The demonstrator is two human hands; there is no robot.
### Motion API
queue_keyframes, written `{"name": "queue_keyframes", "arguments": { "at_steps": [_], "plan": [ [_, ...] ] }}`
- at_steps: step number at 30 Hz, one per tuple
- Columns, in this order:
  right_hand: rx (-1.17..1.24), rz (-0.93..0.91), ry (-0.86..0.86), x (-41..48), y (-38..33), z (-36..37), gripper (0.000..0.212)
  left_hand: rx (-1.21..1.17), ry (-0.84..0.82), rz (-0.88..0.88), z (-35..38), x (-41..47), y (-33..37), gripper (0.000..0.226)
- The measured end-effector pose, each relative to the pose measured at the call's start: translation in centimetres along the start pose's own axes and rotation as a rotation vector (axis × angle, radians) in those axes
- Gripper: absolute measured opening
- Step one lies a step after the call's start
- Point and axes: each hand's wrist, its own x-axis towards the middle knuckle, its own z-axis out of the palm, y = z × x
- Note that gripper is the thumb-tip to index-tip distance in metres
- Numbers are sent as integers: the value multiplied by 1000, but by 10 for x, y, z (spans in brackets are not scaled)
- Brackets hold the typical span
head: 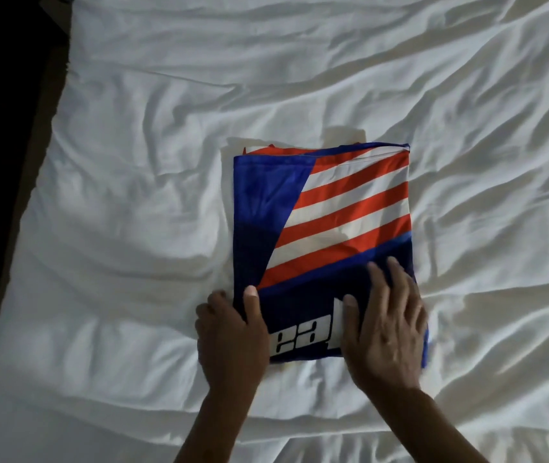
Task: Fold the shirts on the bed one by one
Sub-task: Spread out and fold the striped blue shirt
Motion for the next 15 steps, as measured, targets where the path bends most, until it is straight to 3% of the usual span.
{"name": "queue_keyframes", "arguments": {
  "at_steps": [4,9,12,15],
  "plan": [
    [117,309,-14,-6,19,-5,63,-211,-119,-84,2,-1,-9,62],
    [353,564,-62,4,21,-14,44,-342,-51,-43,15,-1,-2,43],
    [477,550,17,11,26,-25,27,-361,-45,-72,10,-1,-3,37],
    [379,490,-102,6,34,-27,37,-195,-73,-66,3,-5,-14,39]
  ]
}}
